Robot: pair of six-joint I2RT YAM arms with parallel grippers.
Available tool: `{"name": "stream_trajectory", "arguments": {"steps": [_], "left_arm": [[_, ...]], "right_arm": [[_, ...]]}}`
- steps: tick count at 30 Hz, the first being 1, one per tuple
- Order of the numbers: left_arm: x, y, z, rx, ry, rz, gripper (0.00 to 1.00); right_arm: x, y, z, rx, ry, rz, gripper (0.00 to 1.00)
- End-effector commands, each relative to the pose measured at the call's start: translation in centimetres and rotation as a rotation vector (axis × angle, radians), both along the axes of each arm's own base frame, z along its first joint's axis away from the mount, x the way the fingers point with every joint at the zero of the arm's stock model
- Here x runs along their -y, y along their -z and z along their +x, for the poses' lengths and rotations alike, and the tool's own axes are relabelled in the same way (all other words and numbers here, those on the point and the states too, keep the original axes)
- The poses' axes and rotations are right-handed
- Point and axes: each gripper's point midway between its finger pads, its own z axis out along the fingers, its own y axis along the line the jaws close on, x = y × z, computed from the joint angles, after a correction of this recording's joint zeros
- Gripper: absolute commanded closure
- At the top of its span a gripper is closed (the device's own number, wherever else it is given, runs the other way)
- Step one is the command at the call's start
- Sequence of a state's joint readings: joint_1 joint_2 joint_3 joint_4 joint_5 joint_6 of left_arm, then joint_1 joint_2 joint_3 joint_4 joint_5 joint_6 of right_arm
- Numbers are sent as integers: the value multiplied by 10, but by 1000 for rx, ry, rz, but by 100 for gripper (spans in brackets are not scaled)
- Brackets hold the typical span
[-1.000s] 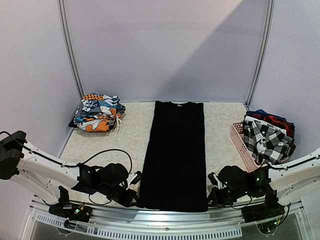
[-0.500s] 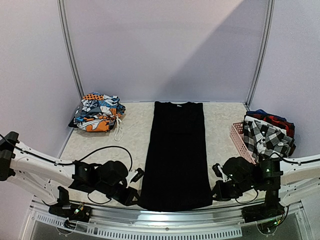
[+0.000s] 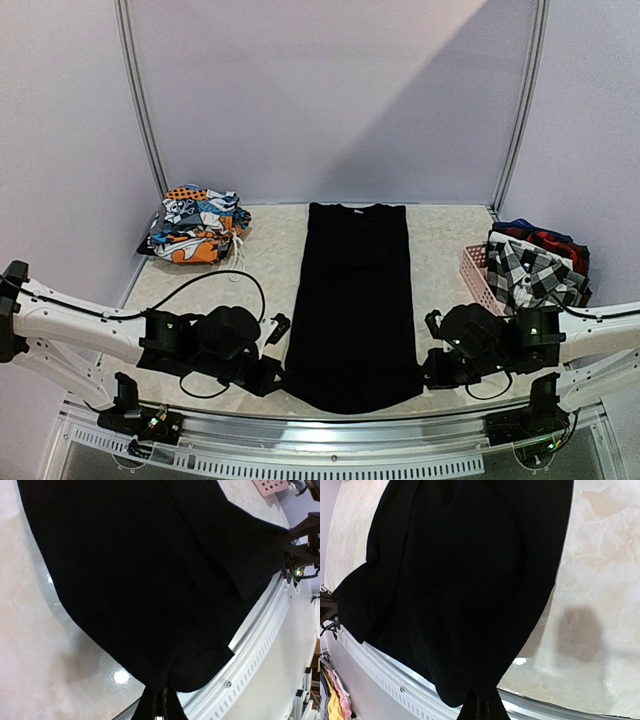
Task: Fold and stack the mixed laundry pile
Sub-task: Pick up the rectangle-folded T-shirt from the center of the board, then fold the rectangle-folded T-shirt at the center of the board.
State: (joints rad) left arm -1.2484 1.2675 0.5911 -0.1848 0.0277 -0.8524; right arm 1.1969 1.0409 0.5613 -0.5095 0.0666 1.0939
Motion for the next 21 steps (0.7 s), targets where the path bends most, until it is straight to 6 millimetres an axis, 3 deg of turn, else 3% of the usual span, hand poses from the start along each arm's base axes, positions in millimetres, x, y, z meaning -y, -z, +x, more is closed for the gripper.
{"name": "stream_trajectory", "arguments": {"steps": [1,16,21], "left_arm": [[3,-8,13,63,-30,15,100],[10,-51,53,240,-130,14,100],[16,-69,71,299,-156,14,100]], "right_arm": [[-4,-15,17,85,33,-11,100],[-17,-28,50,201,129,-60,100],[-12,-45,65,260,183,-82,100]]}}
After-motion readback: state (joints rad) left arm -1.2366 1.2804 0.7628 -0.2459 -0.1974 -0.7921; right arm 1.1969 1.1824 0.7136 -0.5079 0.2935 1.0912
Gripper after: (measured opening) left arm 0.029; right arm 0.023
